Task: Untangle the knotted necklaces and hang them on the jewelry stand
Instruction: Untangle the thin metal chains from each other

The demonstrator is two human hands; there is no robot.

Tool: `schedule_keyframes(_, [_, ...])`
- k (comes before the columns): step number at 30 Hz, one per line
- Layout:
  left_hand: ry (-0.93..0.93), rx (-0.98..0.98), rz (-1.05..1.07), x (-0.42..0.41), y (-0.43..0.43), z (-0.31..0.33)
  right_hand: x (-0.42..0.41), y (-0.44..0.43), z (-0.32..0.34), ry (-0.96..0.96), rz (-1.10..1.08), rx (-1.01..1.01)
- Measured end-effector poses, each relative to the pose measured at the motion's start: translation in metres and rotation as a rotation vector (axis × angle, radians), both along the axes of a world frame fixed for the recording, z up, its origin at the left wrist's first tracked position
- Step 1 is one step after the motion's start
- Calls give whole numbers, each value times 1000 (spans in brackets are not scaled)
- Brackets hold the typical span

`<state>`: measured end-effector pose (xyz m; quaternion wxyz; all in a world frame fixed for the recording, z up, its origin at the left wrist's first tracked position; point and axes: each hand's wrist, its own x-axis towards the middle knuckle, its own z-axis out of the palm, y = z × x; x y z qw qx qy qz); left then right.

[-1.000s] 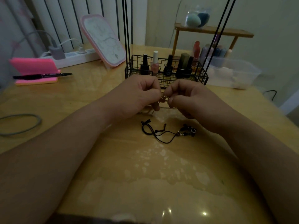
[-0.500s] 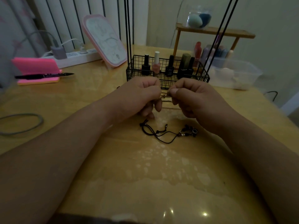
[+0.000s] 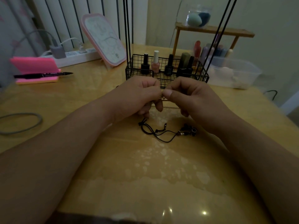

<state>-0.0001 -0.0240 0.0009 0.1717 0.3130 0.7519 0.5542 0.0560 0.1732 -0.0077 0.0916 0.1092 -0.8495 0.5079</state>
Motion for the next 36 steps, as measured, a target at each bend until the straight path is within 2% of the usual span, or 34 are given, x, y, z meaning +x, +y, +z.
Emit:
schedule_keyframes(3, [3, -3, 5, 1, 1, 0, 0, -3, -2, -31, -19, -96])
schedule_keyframes(8, [-12, 8, 11, -2, 2, -3, -4, -8, -1, -167, -25, -382])
schedule_keyframes(14, [61, -13, 85, -6, 0, -5, -5, -9, 6, -249, -99, -625])
schedule_keyframes(22, [-35, 93, 111, -6, 2, -3, -6, -6, 8, -289, 2, -884])
schedule_keyframes(26, [-87, 152, 130, -9, 2, -5, -2, -7, 9, -330, 63, -830])
schedule_keyframes(29, [-63, 190, 196, -11, 1, -5, -1, -6, 8, -325, 39, -626])
schedule_keyframes(32, [-125, 236, 210, -12, 2, -4, -1, -6, 7, -314, -34, -425])
schedule_keyframes(36, [-161, 242, 267, -11, 4, -2, 0, -4, 7, -333, -58, -283])
